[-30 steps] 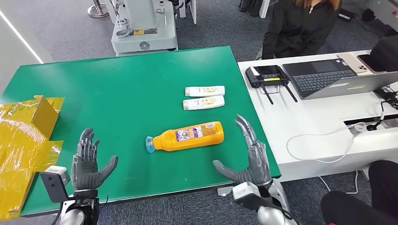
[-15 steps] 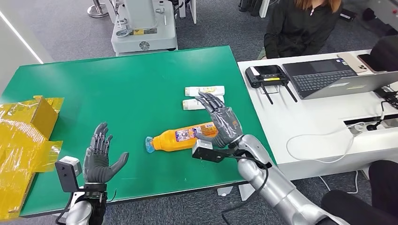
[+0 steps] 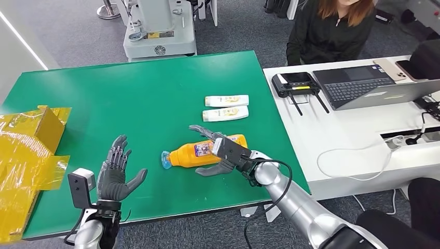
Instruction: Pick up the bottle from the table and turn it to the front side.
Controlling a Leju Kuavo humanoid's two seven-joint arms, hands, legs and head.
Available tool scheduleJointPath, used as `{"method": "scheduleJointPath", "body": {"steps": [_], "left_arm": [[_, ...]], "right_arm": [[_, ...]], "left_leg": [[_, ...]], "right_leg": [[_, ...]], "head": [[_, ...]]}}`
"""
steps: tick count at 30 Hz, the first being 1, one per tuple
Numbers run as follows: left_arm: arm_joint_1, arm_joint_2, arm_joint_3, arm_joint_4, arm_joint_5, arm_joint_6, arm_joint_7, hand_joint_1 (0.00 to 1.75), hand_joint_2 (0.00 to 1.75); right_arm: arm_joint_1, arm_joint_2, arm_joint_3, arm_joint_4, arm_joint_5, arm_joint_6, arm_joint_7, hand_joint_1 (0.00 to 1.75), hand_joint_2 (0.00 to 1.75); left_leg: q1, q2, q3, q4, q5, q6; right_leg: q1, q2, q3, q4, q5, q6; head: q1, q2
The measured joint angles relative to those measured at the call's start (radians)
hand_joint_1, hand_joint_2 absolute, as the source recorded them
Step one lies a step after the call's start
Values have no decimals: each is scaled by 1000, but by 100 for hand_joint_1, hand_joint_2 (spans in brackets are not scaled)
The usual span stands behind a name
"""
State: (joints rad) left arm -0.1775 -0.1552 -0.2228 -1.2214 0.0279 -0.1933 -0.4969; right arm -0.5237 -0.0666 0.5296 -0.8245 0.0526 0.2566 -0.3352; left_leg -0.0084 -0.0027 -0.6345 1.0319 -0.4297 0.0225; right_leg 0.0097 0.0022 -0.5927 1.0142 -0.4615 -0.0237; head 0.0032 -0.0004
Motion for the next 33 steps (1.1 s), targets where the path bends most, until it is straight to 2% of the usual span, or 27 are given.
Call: {"method": "scheduleJointPath", "body": {"steps": [4, 6, 11, 14, 17, 25, 30, 33], "left_arm": [[-2, 1, 0, 2, 9, -7, 6, 0, 175], [-2, 2, 0, 2, 25, -17, 19, 0, 175], [23, 9, 0, -19, 62, -36, 62, 0, 175], [53, 11, 0, -54, 62, -27, 82, 0, 175], [71, 11, 0, -80, 61, -23, 89, 0, 175], [84, 7, 0, -109, 56, -26, 100, 0, 175], [83, 6, 0, -111, 62, -51, 112, 0, 175], [81, 6, 0, -111, 82, -71, 123, 0, 175]], "right_arm": [[-14, 2, 3, 21, -21, 2, 7, 0, 175], [-26, 2, 13, 27, -2, -34, 30, 0, 175], [-87, -22, 113, 38, 216, -177, 205, 0, 175], [-105, -30, 167, 49, 299, -248, 229, 0, 175], [-113, -30, 199, 57, 324, -273, 231, 0, 175], [-120, -30, 240, 71, 331, -238, 228, 0, 175], [-126, -26, 251, 90, 286, -137, 208, 0, 175], [-137, -24, 263, 107, 296, -100, 231, 0, 175]], "left_leg": [[0, 0, 0, 0, 0, 0], [0, 0, 0, 0, 0, 0], [0, 1, 0, 0, 0, 0], [0, 0, 0, 0, 0, 0], [0, 0, 0, 0, 0, 0], [0, 0, 0, 0, 0, 0], [0, 0, 0, 0, 0, 0], [0, 0, 0, 0, 0, 0]], "right_leg": [[0, 0, 0, 0, 0, 0], [0, 0, 0, 0, 0, 0], [0, 1, 0, 0, 0, 0], [0, 0, 0, 0, 0, 0], [0, 0, 0, 0, 0, 0], [0, 0, 0, 0, 0, 0], [0, 0, 0, 0, 0, 0], [0, 0, 0, 0, 0, 0]], "head": [[0, 0], [0, 0], [0, 0], [0, 0], [0, 0], [0, 0], [0, 0], [0, 0]]}}
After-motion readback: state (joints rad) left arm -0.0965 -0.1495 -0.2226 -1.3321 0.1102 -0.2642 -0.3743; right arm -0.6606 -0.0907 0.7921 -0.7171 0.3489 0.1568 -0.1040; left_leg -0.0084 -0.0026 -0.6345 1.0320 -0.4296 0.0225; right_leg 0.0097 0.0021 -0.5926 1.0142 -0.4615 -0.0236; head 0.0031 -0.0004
